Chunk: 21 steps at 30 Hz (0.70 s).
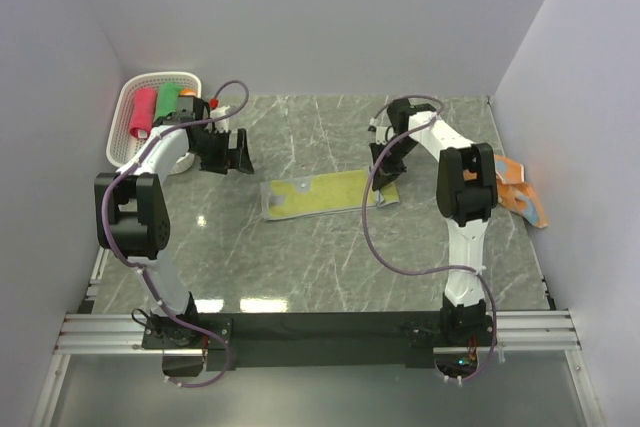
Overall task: Roll the towels
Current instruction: Fold the towel
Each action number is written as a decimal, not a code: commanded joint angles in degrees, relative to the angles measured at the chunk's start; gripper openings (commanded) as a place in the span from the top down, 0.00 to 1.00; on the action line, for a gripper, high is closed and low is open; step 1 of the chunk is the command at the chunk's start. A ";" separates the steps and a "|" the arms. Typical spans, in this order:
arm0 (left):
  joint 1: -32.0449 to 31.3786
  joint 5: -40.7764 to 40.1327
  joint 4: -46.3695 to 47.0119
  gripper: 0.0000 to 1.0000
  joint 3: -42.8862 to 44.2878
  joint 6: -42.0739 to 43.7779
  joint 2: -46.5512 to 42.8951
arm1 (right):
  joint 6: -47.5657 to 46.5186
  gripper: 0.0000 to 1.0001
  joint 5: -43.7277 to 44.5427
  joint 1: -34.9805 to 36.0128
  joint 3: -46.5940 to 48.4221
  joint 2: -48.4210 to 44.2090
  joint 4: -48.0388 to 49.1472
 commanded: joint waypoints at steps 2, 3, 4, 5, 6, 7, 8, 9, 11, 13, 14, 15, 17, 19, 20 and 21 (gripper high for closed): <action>-0.17 -0.39 1.37 0.01 0.05 -2.45 -1.15 | 1.83 1.00 -0.55 0.29 3.47 0.70 0.70; -0.17 -0.30 1.72 0.01 -0.21 -2.53 -1.32 | 2.09 1.00 -0.89 0.20 3.29 0.78 1.05; -0.26 -0.13 2.07 0.01 -0.57 -2.54 -1.76 | 2.62 1.00 -1.33 0.29 3.29 0.78 1.66; -0.26 -0.04 2.95 0.00 -1.27 -2.62 -2.11 | 2.88 1.00 -1.77 0.38 3.38 0.78 1.67; -0.44 0.05 3.13 0.00 -1.53 -2.54 -2.47 | 2.97 1.00 -2.47 0.38 3.64 0.70 1.67; -0.52 0.05 3.31 0.00 -1.80 -2.54 -2.56 | 2.97 1.00 -2.39 0.38 3.56 0.44 1.84; -0.52 0.05 3.31 0.01 -1.89 -2.45 -2.64 | 3.06 1.00 -2.31 0.21 3.47 0.08 2.02; -0.61 0.14 3.31 0.01 -1.89 -2.36 -2.64 | 3.06 1.00 -2.30 0.29 3.47 -0.27 2.02; -0.61 0.05 3.40 0.01 -1.80 -2.45 -2.56 | 3.15 1.00 -2.39 0.29 3.38 -0.97 2.11; -0.70 0.22 3.48 0.00 -1.63 -2.36 -2.29 | 3.50 1.00 -2.39 0.29 2.86 -1.76 3.24; -0.70 0.31 3.66 0.01 -1.71 -2.36 -2.38 | 3.68 1.00 -2.48 0.20 2.76 -1.85 3.51; -0.79 0.40 3.92 0.01 -1.80 -2.45 -2.38 | 3.85 1.00 -2.57 0.29 2.85 -1.77 3.69; -0.96 0.58 4.36 0.01 -2.06 -2.27 -2.38 | 3.50 1.00 -2.39 0.38 3.46 -0.19 2.99; -1.58 0.66 4.45 0.00 -2.15 -1.66 -2.56 | 2.98 0.92 -2.48 0.47 4.26 1.30 2.20; -2.19 1.01 4.45 0.01 -2.24 -1.22 -2.56 | 2.80 0.79 -3.09 0.47 4.78 1.49 1.85; -2.54 1.28 4.36 0.03 -2.33 -1.13 -2.73 | 2.54 0.72 -3.53 0.38 5.13 1.66 1.41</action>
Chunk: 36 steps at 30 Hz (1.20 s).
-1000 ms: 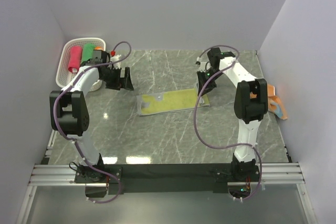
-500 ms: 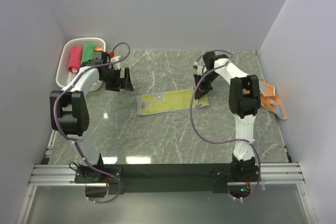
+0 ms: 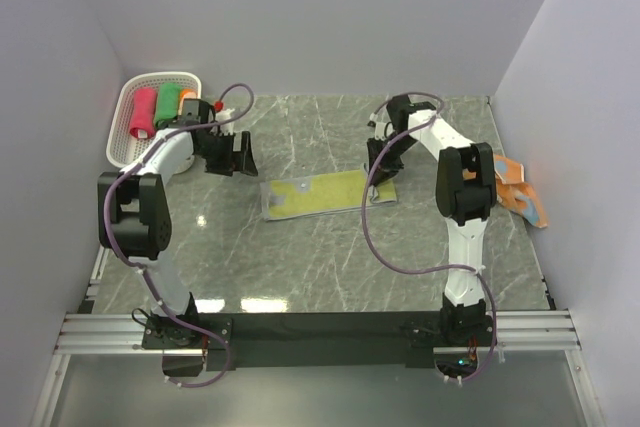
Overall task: Roll the towels
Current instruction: Fold the towel
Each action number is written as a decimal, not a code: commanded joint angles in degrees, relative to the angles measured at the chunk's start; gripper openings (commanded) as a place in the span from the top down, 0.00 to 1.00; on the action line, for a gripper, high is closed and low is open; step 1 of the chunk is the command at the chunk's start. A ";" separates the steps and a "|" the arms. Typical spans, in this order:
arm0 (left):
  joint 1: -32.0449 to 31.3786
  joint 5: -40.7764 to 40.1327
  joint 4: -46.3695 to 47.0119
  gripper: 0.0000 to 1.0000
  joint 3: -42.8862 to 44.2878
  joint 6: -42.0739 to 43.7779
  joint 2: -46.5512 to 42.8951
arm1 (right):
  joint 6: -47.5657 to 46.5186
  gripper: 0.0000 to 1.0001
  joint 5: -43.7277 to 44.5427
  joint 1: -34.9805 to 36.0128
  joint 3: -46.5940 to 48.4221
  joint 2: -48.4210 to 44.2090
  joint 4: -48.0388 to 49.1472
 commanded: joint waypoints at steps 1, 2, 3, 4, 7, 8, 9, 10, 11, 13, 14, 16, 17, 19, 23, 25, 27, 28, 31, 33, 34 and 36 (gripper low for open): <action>-1.89 1.54 1.54 0.08 -0.51 0.53 -2.97 | -1.16 0.69 -2.31 0.27 3.58 -0.02 -1.39; -2.33 1.89 1.63 0.11 -0.69 2.71 -3.24 | -1.68 0.68 -3.36 0.01 4.37 -0.37 -2.18; -3.55 2.50 1.37 0.14 -0.78 3.16 -3.41 | -2.65 0.66 -5.98 -0.26 4.46 -2.11 -2.71; -4.26 2.68 1.11 0.19 -0.86 3.60 -3.41 | -3.18 0.62 -7.40 -1.56 4.20 -3.52 -2.54; -7.68 2.86 0.05 0.30 -1.04 4.92 -2.45 | -5.55 0.57 -9.43 -4.55 2.27 -9.15 -0.01; -8.56 3.04 0.05 0.33 -1.30 4.75 -2.19 | -5.56 0.59 -8.82 -5.35 1.75 -10.03 0.88; -10.05 3.30 0.14 0.35 -1.65 4.58 -1.92 | -6.08 0.60 -7.86 -6.05 1.22 -10.65 1.58; -10.68 3.65 0.57 0.41 -2.53 3.97 -1.57 | -6.43 0.61 -5.41 -6.41 1.13 -10.31 2.20; -11.46 3.83 0.84 0.45 -2.97 3.79 -1.22 | -7.31 0.65 -3.74 -6.50 2.43 -9.52 1.77; -13.75 4.00 0.84 0.56 -4.20 3.70 -0.52 | -8.37 0.67 -0.84 -6.50 3.67 -6.36 1.07; -14.37 4.09 0.75 0.59 -4.73 3.78 -0.34 | -8.20 0.69 0.05 -6.50 4.02 -5.48 1.50; -16.39 3.48 1.01 0.66 -6.48 4.13 0.27 | -7.49 0.69 1.19 -6.41 4.11 -3.63 3.51; -16.92 2.96 1.36 0.68 -7.10 4.14 0.54 | -7.40 0.69 1.64 -6.32 4.11 -3.02 4.05; -17.54 2.08 2.59 0.71 -8.33 3.09 1.85 | -7.05 0.71 2.43 -5.88 4.11 -1.08 4.93; -17.54 -0.38 2.95 0.73 -7.28 1.85 5.19 | -7.49 0.72 4.27 -4.92 0.53 0.42 5.72; -17.19 -2.40 3.39 0.73 -6.58 1.59 6.43 | -7.93 0.73 4.98 -4.48 -2.20 -0.37 6.86; -16.57 -4.33 3.48 0.74 -5.53 1.67 7.65 | -7.84 0.75 5.42 -4.30 -6.59 -2.12 7.65; -16.22 -4.95 3.39 0.75 -4.83 2.02 8.10 | -7.93 0.76 5.33 -4.21 -8.09 -2.91 8.00; -14.03 -6.71 3.30 0.73 -0.18 3.08 10.90 | -7.93 0.80 4.19 -3.25 -15.64 -7.83 9.23; -12.01 -7.94 2.60 0.71 6.47 3.87 14.67 | -8.63 0.80 2.18 -2.11 -20.92 -11.95 8.72; -11.30 -8.82 2.34 0.68 9.13 4.31 16.00 | -9.24 0.80 -1.57 -1.06 -22.41 -13.28 8.10; -9.46 -9.00 1.29 0.62 17.36 4.49 19.94 | -11.78 0.78 -5.64 2.28 -25.67 -16.70 6.17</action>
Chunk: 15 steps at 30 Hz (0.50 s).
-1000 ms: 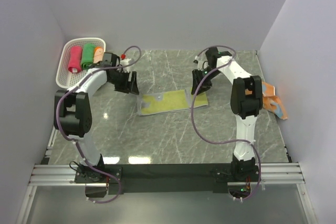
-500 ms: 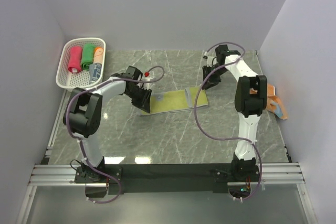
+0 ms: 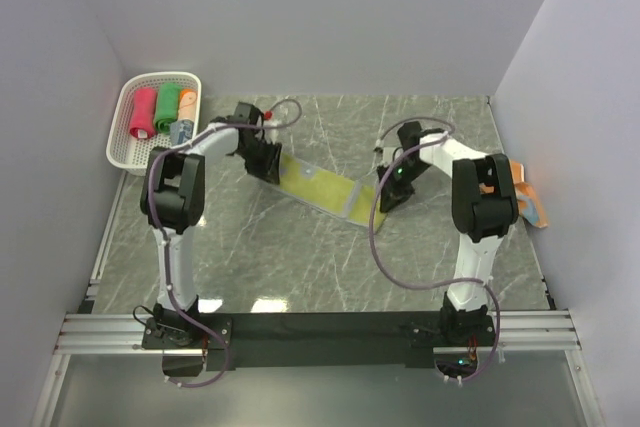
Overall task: Roll the towels
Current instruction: Fold the towel
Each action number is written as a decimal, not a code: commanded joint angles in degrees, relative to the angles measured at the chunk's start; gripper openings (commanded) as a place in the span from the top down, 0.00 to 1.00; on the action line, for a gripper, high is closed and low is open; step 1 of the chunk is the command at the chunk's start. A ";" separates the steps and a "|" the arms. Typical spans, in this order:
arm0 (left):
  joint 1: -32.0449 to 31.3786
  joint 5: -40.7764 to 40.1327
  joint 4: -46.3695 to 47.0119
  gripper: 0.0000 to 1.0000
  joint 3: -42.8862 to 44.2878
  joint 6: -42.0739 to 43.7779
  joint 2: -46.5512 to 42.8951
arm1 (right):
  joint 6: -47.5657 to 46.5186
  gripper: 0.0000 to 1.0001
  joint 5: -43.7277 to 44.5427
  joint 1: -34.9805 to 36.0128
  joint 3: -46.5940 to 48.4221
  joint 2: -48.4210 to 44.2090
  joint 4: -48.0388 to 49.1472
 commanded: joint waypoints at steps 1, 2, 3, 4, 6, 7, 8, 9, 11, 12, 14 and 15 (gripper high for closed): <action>3.70 -3.63 0.41 0.56 12.42 2.61 5.95 | -4.34 0.78 -9.53 5.63 -3.97 -6.51 -3.54; 4.23 -2.75 -0.82 0.52 15.06 3.13 6.74 | -4.96 0.76 -11.04 6.77 -3.98 -7.30 -4.07; 4.24 -1.17 -2.66 0.48 18.74 3.75 7.19 | -5.57 0.74 -12.53 6.78 -3.37 -8.27 -5.03; 4.24 -0.03 -3.54 0.44 19.56 4.97 6.84 | -5.40 0.73 -13.25 6.52 -2.49 -8.28 -5.65; 4.24 2.35 -3.73 0.42 18.26 5.60 3.52 | -5.14 0.73 -14.48 4.43 1.72 -7.58 -7.14; 4.32 2.71 -3.12 0.41 16.77 5.34 2.02 | -4.62 0.72 -14.57 3.28 2.95 -7.31 -7.41; 4.24 3.67 -2.77 0.41 15.19 5.25 0.44 | -4.18 0.72 -14.57 2.31 5.14 -7.05 -7.24; 4.06 3.94 -2.41 0.41 11.69 4.99 -2.19 | -3.13 0.71 -13.96 0.65 6.12 -6.18 -6.19; 3.62 3.68 -1.18 0.44 8.16 3.58 -4.23 | -2.15 0.70 -12.12 0.19 9.01 -4.68 -5.48; 3.19 3.68 -0.92 0.45 5.36 3.14 -5.28 | -2.15 0.70 -11.76 0.19 10.07 -2.67 -5.74; 2.57 3.59 -0.31 0.47 3.40 1.74 -5.47 | -1.28 0.69 -11.76 0.54 12.09 -0.73 -5.74; 2.04 2.80 -0.13 0.48 2.00 1.12 -5.20 | -1.18 0.68 -11.50 0.54 12.63 0.85 -5.66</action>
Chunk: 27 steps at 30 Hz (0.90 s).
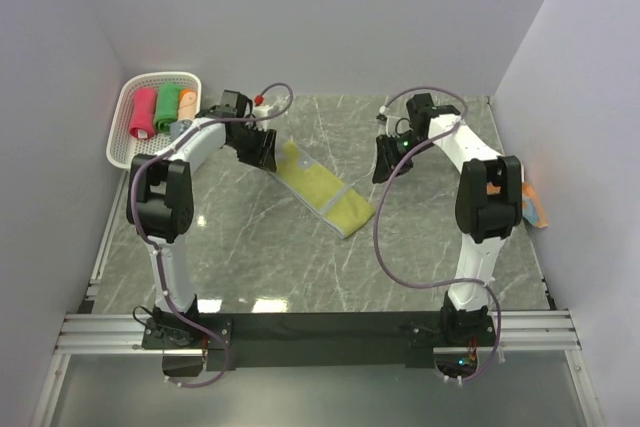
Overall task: Roll the towels
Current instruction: Fold the towel
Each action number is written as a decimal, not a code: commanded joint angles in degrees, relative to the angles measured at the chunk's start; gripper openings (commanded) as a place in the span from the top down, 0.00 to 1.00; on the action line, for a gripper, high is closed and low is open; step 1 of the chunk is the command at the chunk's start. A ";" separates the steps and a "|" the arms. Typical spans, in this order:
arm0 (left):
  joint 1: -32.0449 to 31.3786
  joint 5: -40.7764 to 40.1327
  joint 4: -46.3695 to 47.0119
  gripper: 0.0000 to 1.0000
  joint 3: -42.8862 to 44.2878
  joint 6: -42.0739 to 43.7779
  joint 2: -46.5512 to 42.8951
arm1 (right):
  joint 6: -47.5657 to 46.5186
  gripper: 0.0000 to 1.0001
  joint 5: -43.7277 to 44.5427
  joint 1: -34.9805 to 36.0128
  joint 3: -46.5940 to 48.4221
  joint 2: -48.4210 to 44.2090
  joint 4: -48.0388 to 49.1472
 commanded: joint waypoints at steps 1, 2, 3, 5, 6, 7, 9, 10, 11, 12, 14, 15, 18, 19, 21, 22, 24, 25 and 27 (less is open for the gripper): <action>-1.68 1.09 0.94 0.50 -3.65 -2.73 -1.51 | 1.29 0.66 0.57 1.72 2.58 4.18 0.37; -1.77 1.09 1.47 0.50 -4.00 -3.08 -1.33 | 1.03 0.66 0.83 1.90 2.75 4.80 0.47; -2.03 1.00 1.91 0.51 -4.62 -3.52 -0.98 | 1.02 0.65 1.01 1.99 2.84 5.94 0.73; -2.38 0.92 2.61 0.52 -4.80 -3.79 -0.28 | 0.59 0.64 1.19 2.43 3.02 7.61 0.56; -2.47 0.92 2.97 0.52 -4.62 -3.88 0.68 | 0.41 0.64 0.93 2.52 2.84 8.23 0.29; -2.64 1.18 3.14 0.52 -4.36 -3.88 1.21 | 0.15 0.67 -0.21 2.60 1.80 8.58 0.20; -2.82 1.70 2.45 0.53 -2.44 -3.70 3.75 | -0.29 0.70 -0.31 2.61 0.13 9.02 1.16; -2.91 2.06 2.27 0.54 -1.55 -3.09 4.55 | -0.47 0.73 -0.31 2.78 -0.93 8.85 1.43; -2.91 2.32 2.27 0.54 -0.76 -2.83 5.43 | -0.82 0.73 -0.39 2.78 -2.33 8.85 1.52; -3.00 2.32 2.09 0.55 1.16 -2.48 7.09 | -0.91 0.74 -0.74 2.95 -2.86 8.85 1.61; -3.00 2.67 1.48 0.56 3.54 -1.86 9.03 | -1.17 0.76 -2.84 3.39 -4.27 8.85 1.17; -3.00 2.59 1.21 0.57 5.90 -1.60 10.95 | -1.17 0.76 -3.81 3.92 -4.80 8.76 1.26; -3.00 3.02 0.25 0.58 10.66 -0.72 14.65 | -0.82 0.76 -8.64 5.67 -7.52 8.67 1.43; -3.00 3.11 0.33 0.58 11.63 -0.10 15.36 | -0.74 0.76 -9.27 6.38 -8.57 8.67 1.61; -2.91 3.38 0.86 0.57 14.35 0.86 17.21 | 0.84 0.76 -11.54 9.00 -9.54 8.23 2.92; -2.91 3.38 1.21 0.57 15.32 1.04 17.91 | 1.54 0.76 -12.60 9.89 -10.51 8.06 3.54; -2.82 3.81 1.13 0.56 19.10 1.66 19.84 | 5.23 0.75 -17.15 11.13 -11.92 7.36 6.25; -2.82 3.99 1.04 0.54 20.33 2.09 20.37 | 6.46 0.70 -18.75 11.48 -13.66 7.01 7.14; -2.38 4.43 0.42 0.51 23.32 2.80 20.64 | 7.36 0.66 -19.64 11.39 -15.17 4.64 7.85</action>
